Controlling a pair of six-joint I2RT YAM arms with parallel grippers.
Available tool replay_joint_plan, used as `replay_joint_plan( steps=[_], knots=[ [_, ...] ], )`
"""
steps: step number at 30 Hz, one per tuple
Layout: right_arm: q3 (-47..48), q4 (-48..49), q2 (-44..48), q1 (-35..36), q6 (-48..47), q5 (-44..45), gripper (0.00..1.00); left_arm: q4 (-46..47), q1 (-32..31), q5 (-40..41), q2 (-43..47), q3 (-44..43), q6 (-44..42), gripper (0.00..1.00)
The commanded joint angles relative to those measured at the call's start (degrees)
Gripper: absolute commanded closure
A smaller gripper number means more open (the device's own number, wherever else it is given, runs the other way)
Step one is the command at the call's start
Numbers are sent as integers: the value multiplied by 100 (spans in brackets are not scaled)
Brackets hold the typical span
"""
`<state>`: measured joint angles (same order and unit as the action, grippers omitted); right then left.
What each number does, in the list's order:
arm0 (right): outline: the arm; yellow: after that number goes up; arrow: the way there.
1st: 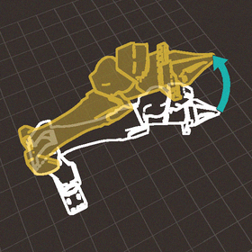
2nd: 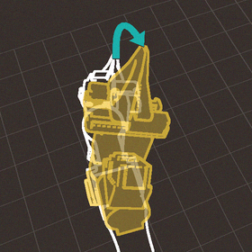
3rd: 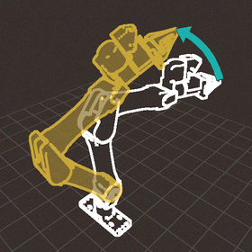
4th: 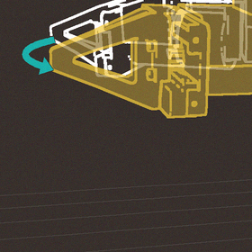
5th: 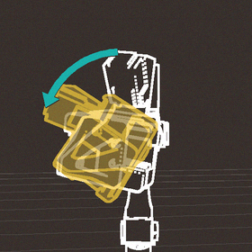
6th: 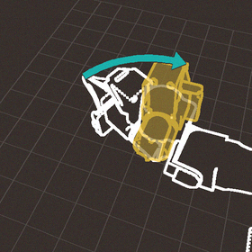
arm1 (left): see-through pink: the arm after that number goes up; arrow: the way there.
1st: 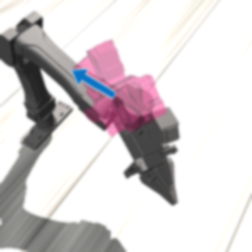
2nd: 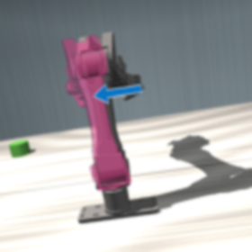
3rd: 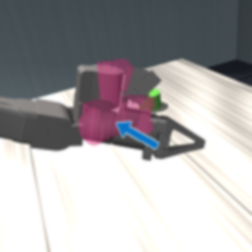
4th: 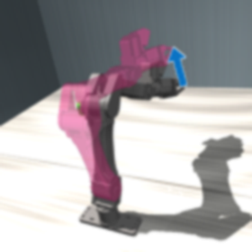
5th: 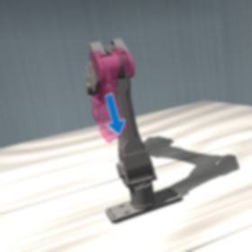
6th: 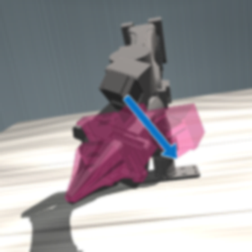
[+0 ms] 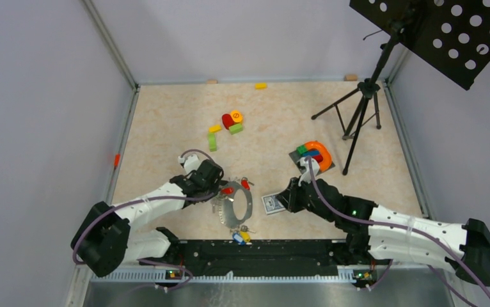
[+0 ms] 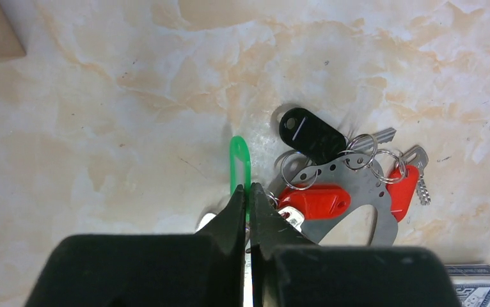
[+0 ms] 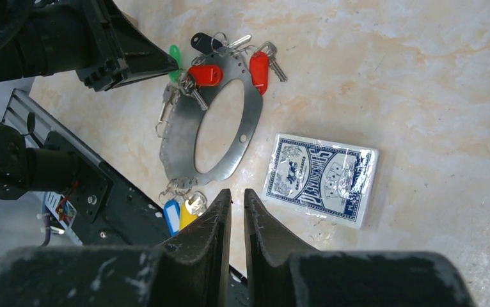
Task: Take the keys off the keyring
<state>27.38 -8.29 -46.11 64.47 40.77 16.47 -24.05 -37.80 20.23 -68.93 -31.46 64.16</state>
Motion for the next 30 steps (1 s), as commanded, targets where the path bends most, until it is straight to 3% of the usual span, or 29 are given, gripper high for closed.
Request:
replay_joint_plan(
  steps=[1, 6, 15, 22, 30],
  knots=[
    [27, -4, 109, 56, 62, 70, 87, -160, 36, -198, -164, 208, -55, 100],
    [-2, 35, 119, 50, 84, 63, 87, -56, 36, -221, -80, 106, -384, 100],
    [33, 34, 120, 53, 54, 101, 87, 146, 26, -55, 774, -198, -1866, 100],
    [27, 108, 102, 53, 37, 115, 87, 874, 27, -675, 1818, 77, -3055, 100],
    [23, 275, 197, 54, -246, 15, 87, 2038, 27, -2485, 2504, 237, -4752, 100]
  ],
)
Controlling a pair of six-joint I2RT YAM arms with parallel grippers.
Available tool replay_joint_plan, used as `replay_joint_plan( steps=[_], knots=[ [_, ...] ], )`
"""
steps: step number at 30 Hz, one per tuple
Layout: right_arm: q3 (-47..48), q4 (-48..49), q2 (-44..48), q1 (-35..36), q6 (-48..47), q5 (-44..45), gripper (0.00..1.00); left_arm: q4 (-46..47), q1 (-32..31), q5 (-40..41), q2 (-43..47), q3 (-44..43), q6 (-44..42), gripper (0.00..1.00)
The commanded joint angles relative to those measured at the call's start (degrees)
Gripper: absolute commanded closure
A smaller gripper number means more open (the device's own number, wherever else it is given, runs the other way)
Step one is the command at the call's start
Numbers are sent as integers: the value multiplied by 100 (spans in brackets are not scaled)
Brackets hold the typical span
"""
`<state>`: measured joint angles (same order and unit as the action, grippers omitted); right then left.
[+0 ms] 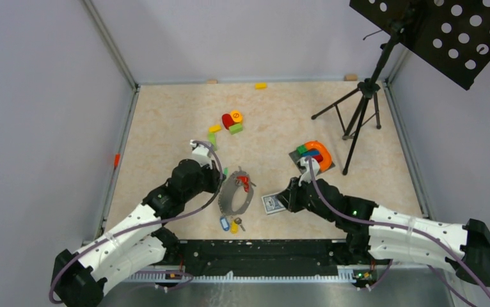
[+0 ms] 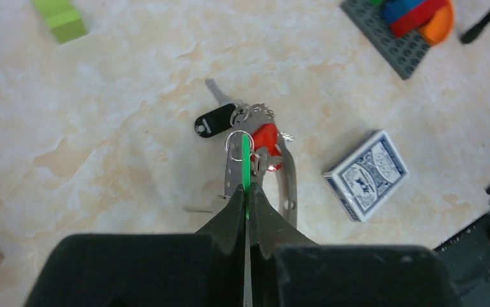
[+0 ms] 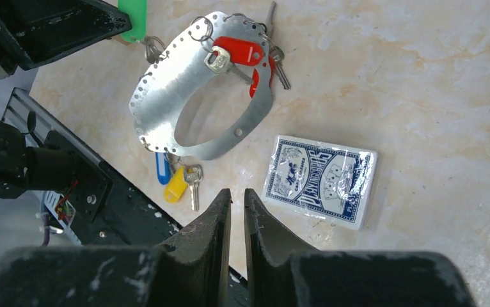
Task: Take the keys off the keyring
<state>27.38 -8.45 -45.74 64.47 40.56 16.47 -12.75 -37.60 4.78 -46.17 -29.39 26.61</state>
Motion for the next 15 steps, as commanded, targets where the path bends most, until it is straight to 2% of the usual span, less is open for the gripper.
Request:
replay_joint_plan(
  steps=[1, 8, 15],
  knots=[
    [22, 334, 184, 55, -281, 16, 87, 950, 8, -960, 258, -5, -1091, 100],
    [-118, 723, 465, 54, -605, 0, 87, 1007, 8, -1439, 144, -402, -1699, 100],
    [-587, 1873, 976, 53, -1488, -466, 78, 1570, 8, -2906, 318, -567, -2432, 100]
  ],
)
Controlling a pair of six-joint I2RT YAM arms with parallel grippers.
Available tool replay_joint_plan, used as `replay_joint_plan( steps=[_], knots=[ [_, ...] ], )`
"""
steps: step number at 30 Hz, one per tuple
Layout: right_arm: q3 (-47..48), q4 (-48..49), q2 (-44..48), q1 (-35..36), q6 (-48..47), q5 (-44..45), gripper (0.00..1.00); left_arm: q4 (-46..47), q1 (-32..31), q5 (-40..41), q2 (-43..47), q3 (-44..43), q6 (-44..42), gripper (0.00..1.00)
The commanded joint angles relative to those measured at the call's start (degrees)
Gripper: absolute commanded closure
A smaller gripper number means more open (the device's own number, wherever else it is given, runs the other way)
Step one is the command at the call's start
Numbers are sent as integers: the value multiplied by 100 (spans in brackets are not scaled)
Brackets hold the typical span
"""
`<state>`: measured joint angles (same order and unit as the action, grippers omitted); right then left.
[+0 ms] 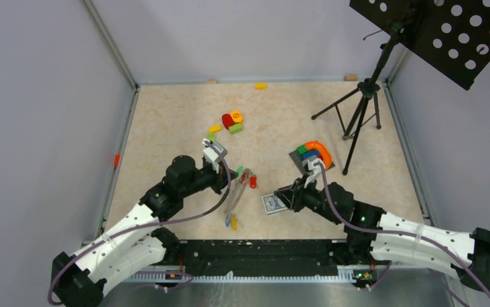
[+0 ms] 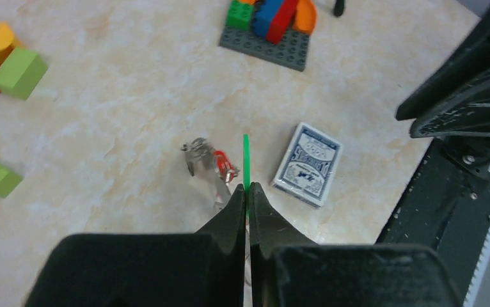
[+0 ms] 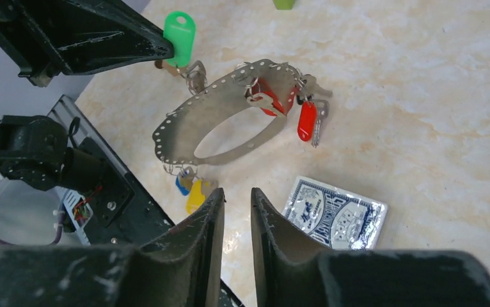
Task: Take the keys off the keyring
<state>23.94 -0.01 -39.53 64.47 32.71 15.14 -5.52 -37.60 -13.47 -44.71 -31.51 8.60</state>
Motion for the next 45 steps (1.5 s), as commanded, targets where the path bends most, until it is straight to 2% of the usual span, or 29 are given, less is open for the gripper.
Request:
replay_joint_plan(
  steps=[1, 8, 13, 17, 23, 30, 36, 40, 45],
  knots=[
    [-346, 1279, 456, 57, -898, -418, 75, 906, 8, -1250, 165, -414, -691, 100],
    [-973, 3204, 885, 55, -2289, -1454, 56, 919, 5, -2106, -52, -1026, -678, 100],
    [-1075, 4381, 596, 54, -3075, -2194, 52, 1091, -1, -2285, 9, -1186, -545, 100],
    [-910, 4962, 97, 53, -3330, -2438, 51, 1231, -3, -2384, 72, -1233, -460, 100],
    [-582, 5506, -643, 51, -3666, -2456, 50, 1357, -10, -2446, 89, -1284, -289, 100],
    [-444, 5867, -1036, 59, -3891, -2214, 54, 1437, -19, -2083, 215, -1247, -76, 100],
    [-303, 5852, -1334, 94, -3891, -2114, 62, 1440, -28, -1820, 194, -1241, 145, 100],
    [-287, 5933, -1522, 209, -3981, -1924, 62, 1342, -34, -1265, 199, -1233, 426, 100],
    [-233, 5695, -1574, 255, -4205, -1887, 63, 1416, -36, -1419, 255, -1171, 297, 100]
  ],
)
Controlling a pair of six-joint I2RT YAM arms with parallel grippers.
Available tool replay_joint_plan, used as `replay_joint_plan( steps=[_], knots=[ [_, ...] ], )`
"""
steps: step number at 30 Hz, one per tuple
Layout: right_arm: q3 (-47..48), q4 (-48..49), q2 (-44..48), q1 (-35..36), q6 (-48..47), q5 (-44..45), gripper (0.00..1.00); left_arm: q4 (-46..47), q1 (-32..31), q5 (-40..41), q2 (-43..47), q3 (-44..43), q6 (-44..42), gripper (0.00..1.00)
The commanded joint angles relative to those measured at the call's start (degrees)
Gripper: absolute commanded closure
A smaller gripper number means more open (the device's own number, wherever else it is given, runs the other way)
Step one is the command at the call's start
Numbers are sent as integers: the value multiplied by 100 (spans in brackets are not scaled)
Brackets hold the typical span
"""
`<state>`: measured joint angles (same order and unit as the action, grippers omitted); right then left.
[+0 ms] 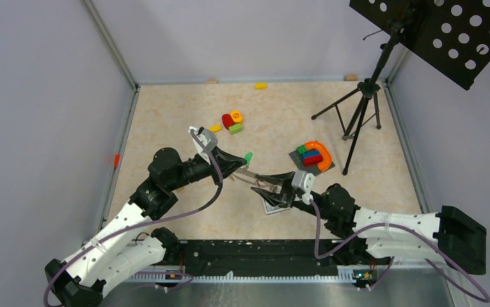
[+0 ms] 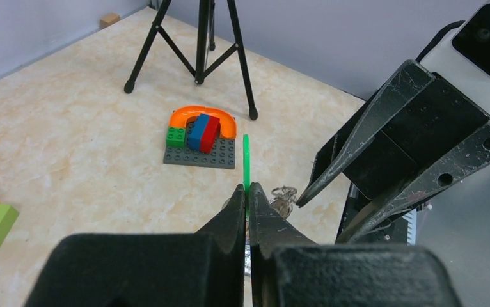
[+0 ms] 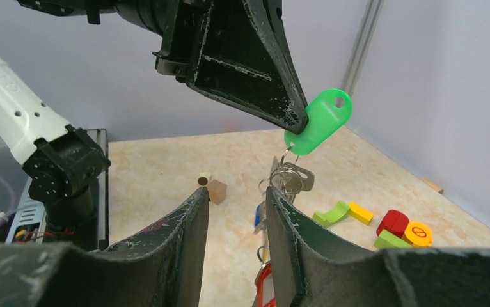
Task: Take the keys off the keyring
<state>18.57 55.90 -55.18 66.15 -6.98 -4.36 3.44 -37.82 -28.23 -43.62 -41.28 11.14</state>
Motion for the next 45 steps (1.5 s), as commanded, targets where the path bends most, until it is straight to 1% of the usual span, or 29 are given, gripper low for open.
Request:
replay_joint_plan(
  steps=[1, 7, 11, 15, 18, 22, 25, 34, 45],
  knots=[
    [332, 12, 28, 83, -309, 59, 63, 561, -15, -74, 163, -191, -40, 100],
    [646, -1199, 528, 82, -708, -78, 63, 618, -15, -957, 212, -189, -525, 100],
    [1062, -2437, 947, 82, -689, -322, 64, 677, -15, -1430, 291, -183, -737, 100],
    [1609, -3785, 1108, 82, -551, -842, 68, 721, -15, -1637, 345, -208, -786, 100],
    [1798, -4256, 1106, 87, -435, -1343, 71, 726, -19, -1772, 370, -247, -759, 100],
    [1781, -4330, 1088, 83, -267, -1432, 76, 816, -19, -2010, 401, -256, -713, 100],
    [1724, -4284, 1090, 82, -223, -1387, 77, 842, -15, -2097, 450, -252, -715, 100],
    [1463, -3811, 1051, 83, -108, -1173, 75, 914, -15, -2334, 493, -216, -678, 100],
    [1487, -3297, 657, 82, 37, -1344, 74, 1068, -15, -2433, 478, -104, -547, 100]
  ],
)
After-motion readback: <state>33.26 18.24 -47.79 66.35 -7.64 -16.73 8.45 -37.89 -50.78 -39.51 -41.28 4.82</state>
